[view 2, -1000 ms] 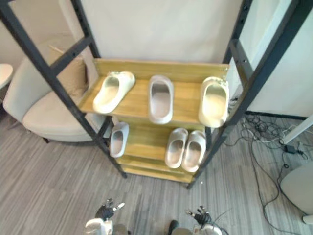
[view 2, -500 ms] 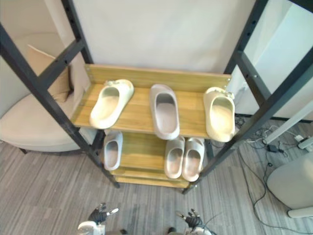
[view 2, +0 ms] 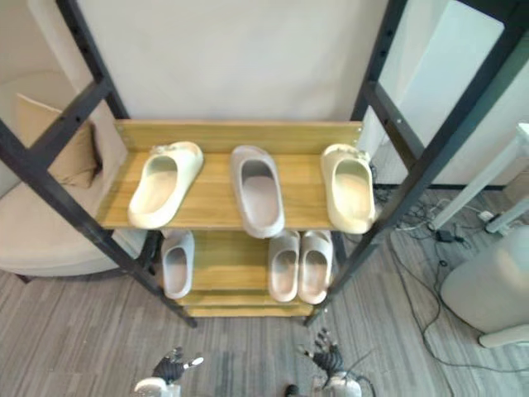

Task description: Organize the slippers on the shoe rack

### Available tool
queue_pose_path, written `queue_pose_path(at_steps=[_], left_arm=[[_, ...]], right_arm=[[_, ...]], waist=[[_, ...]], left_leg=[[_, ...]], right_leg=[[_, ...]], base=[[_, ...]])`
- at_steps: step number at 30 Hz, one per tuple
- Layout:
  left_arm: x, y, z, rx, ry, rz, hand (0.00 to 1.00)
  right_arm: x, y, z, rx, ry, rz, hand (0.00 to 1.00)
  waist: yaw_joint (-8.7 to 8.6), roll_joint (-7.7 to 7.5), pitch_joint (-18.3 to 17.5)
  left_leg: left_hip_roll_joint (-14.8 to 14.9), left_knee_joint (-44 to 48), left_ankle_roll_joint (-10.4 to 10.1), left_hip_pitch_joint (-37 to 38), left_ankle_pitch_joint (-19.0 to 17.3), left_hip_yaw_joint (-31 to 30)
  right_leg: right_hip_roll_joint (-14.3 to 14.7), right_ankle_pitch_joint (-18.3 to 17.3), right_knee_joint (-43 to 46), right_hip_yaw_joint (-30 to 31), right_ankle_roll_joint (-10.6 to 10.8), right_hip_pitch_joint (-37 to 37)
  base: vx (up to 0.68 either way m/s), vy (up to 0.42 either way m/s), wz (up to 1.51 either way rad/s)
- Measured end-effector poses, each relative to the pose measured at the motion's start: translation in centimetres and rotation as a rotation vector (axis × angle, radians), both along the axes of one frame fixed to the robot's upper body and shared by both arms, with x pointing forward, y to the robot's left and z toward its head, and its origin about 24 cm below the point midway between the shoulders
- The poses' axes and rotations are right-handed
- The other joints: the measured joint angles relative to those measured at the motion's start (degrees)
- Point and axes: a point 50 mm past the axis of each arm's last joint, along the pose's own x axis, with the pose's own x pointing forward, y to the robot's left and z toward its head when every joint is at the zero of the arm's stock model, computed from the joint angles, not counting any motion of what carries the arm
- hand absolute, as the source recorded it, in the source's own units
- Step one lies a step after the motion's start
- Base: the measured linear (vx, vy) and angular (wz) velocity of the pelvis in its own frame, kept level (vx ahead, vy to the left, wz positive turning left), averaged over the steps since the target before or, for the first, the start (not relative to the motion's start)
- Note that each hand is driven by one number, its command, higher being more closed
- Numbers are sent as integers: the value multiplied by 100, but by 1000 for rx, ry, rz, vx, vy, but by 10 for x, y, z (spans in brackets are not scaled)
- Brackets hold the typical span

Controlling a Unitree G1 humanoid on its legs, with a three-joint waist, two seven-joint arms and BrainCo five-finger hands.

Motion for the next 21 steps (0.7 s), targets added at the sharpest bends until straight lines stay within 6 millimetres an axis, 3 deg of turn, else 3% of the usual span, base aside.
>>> queue_pose_path(at_steps=[5,21], left_arm=[[-2,1,0,7,3,-16,0],[-5,-7,-1,7,-1,-84,0]], right_arm=[[3,1,47,-75,-207,28,0],[24,3,156,-249,-709,59,0]], waist=[[-52,-28,-41],[-108,77,-206]], left_leg=[[4,-2,-1,-11,-1,64],[10,18,9,-89,-9,217]], right_leg=[[10,105,-98,121,15,-51],[31,228,-92,350,28,-255]], base=[[-32,-20,-13],[-25,-14,-8]])
